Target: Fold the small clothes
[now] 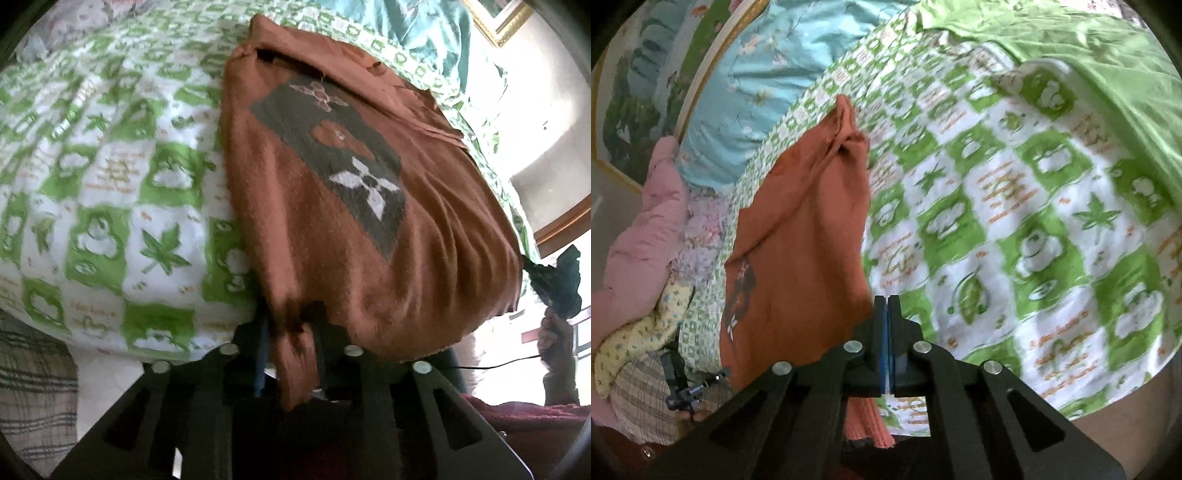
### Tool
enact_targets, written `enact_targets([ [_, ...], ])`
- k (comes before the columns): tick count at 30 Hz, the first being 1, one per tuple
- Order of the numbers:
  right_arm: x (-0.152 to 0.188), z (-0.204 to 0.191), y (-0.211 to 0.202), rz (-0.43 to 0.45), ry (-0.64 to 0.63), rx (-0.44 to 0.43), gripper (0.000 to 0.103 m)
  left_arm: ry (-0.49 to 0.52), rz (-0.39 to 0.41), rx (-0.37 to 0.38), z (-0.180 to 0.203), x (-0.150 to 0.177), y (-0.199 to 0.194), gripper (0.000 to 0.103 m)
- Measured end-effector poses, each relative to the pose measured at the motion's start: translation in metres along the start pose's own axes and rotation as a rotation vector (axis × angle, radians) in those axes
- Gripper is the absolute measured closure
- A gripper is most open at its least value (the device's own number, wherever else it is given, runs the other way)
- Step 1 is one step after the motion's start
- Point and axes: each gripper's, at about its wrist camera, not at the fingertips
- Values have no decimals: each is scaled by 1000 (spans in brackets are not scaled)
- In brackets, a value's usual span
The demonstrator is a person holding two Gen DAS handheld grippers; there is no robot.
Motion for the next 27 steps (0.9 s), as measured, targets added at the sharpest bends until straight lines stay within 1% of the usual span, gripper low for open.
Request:
enact_targets([
  [1,1,-1,1,-2,-11,-9,99,2,-2,1,1,1,2,77],
  [2,2,-4,2,-8,-21,-23,95,8,-3,1,3,2,3,77],
  [3,4,-5,4,-19,-29,-35,82,14,-2,3,4,2,5,76],
  [4,4,-5,5,-27,-34,-38,73,18,0,4,5,2,6,75],
  [5,6,-6,7,-37,-41,-46,60,22,1,10,6,2,7,74],
  [6,7,-7,8,-42,-49,-65,58,20,1,15,6,2,7,74],
  [10,13,-11,7,-62,-102,-69,58,5,-3,61,2,1,8,74],
  [11,14,-13,9,-68,-120,-66,58,6,0,66,1,0,9,76],
  [12,14,-14,13,-79,-131,-69,60,14,5,61,2,-1,10,84],
  [13,14,-16,17,-92,-142,-77,65,26,10,57,4,-1,10,94],
  [14,16,-20,22,-106,-157,-81,83,36,14,66,5,-1,9,96],
  [15,17,-21,24,-116,-161,-82,96,39,21,69,7,-1,8,97],
  [16,19,-22,27,-134,-157,-90,96,43,29,72,9,0,6,97],
  [19,19,-19,23,-120,-142,-115,96,47,63,93,8,1,-2,98],
  [23,13,-14,12,-78,-82,-213,96,30,134,169,4,-6,-24,98],
  [27,1,-24,5,-25,-58,-312,96,31,225,227,9,-24,-46,98],
])
Point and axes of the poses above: each gripper's, at about its wrist camera, not at the fingertips, and y roughly the way its jaws point, z to its right, x to its underside, and after that the axes turned 2 degrees about x, right-handed
